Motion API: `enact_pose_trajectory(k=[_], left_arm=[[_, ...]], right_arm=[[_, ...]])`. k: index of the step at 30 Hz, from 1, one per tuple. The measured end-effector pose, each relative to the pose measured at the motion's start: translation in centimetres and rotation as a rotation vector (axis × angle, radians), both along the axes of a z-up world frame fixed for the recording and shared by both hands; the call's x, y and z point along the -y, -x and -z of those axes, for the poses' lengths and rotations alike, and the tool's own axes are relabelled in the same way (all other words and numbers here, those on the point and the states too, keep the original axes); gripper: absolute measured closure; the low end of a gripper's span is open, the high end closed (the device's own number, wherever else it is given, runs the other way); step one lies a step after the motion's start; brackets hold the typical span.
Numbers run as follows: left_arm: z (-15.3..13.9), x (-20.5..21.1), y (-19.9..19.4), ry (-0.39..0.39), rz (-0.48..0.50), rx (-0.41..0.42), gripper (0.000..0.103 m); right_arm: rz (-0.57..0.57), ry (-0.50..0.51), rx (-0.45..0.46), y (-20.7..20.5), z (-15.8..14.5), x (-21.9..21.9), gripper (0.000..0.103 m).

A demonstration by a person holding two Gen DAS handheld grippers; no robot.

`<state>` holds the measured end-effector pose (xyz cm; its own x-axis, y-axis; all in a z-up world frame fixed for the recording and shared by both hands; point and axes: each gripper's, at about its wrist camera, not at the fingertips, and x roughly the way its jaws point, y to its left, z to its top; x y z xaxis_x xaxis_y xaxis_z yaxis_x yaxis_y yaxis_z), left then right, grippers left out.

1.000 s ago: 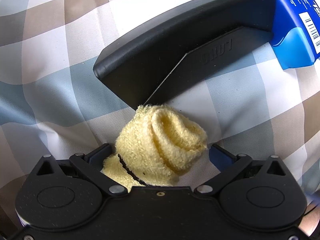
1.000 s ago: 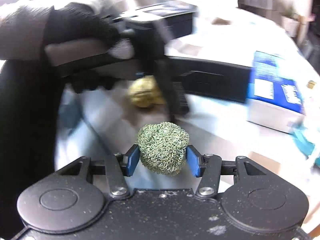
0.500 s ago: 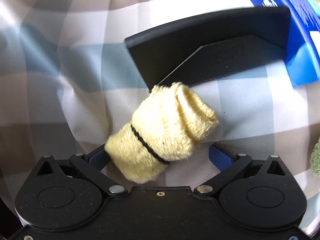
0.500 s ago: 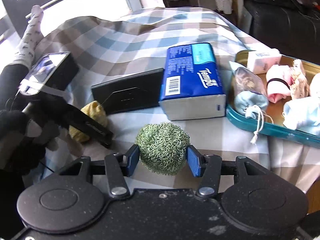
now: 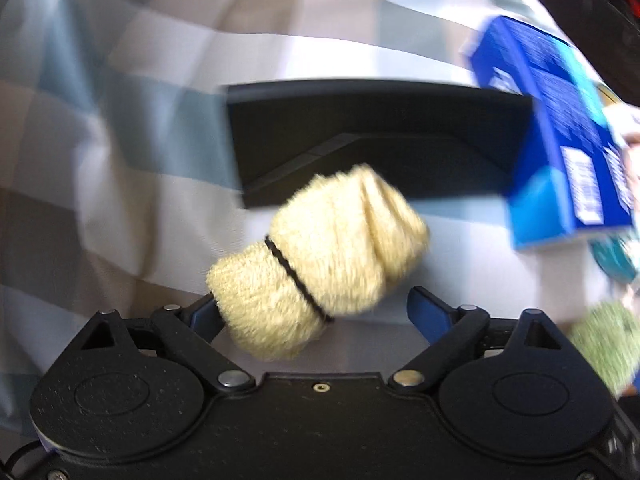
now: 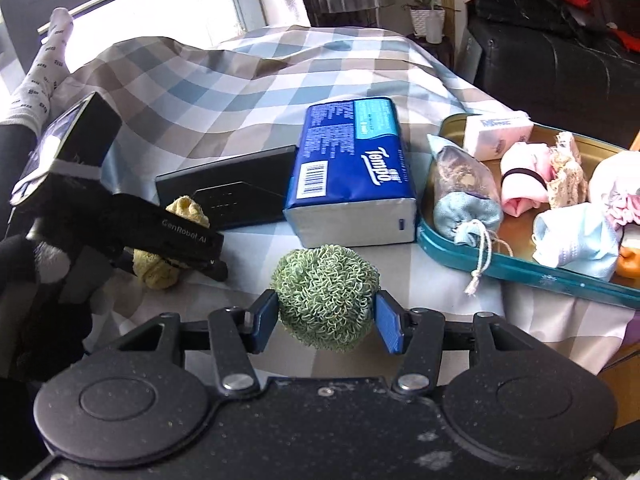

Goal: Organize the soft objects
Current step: 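Lift the yellow towel with the left gripper while the right lifts the green scrubber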

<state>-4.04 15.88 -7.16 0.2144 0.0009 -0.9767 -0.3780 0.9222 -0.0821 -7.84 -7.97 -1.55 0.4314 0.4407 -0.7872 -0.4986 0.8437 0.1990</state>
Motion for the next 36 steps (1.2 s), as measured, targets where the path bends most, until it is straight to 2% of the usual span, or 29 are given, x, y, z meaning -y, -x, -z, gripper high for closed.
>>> enact_pose_trajectory(k=[5,11,14,18,21,23,25,28,29,33,36], left_arm=[[0.1,3.8,1.1,-0.029,0.117,0.009,0.013],[-0.1,6.1,2.7,-0.017,0.16,0.023,0.013],[-0.7,6.0,2.5,-0.015,0.128,0.039,0.018],[-2.2,2.8,1.8,-0.029,0.068,0.079,0.018],[-1.6,2.3,1.2,-0.027,0.05,0.055,0.018],[-0.5,3.4,0.0,-0.027,0.052,0.038,0.018],[-0.3,3.6,-0.4,-0.035,0.053,0.033,0.014],[0.0,3.8,-1.0,-0.034,0.042,0.033,0.009],[0.1,3.8,-1.1,-0.025,0.035,0.033,0.004],[0.5,4.6,-2.1,-0.062,0.009,0.009,0.002],[0.6,5.1,-3.0,-0.047,0.006,0.007,0.002]], right_arm=[[0.051,0.048,-0.043,-0.9,0.9,0.7,0.05],[0.075,0.073,-0.098,-1.6,2.1,1.1,0.049],[0.07,0.082,-0.088,-1.5,2.2,0.8,0.049],[0.07,0.091,-0.086,-1.6,2.5,0.5,0.046],[0.06,0.107,-0.073,-1.5,2.6,0.1,0.044],[0.052,0.123,-0.06,-1.3,2.7,-0.2,0.043],[0.054,0.135,-0.06,-1.2,2.9,-0.4,0.042],[0.066,0.134,-0.082,-1.6,3.3,-0.4,0.041],[0.069,0.127,-0.103,-1.8,3.6,-0.4,0.041],[0.103,0.078,-0.207,-3.0,4.7,-0.2,0.043],[0.113,0.082,-0.198,-3.2,4.9,-0.4,0.043]])
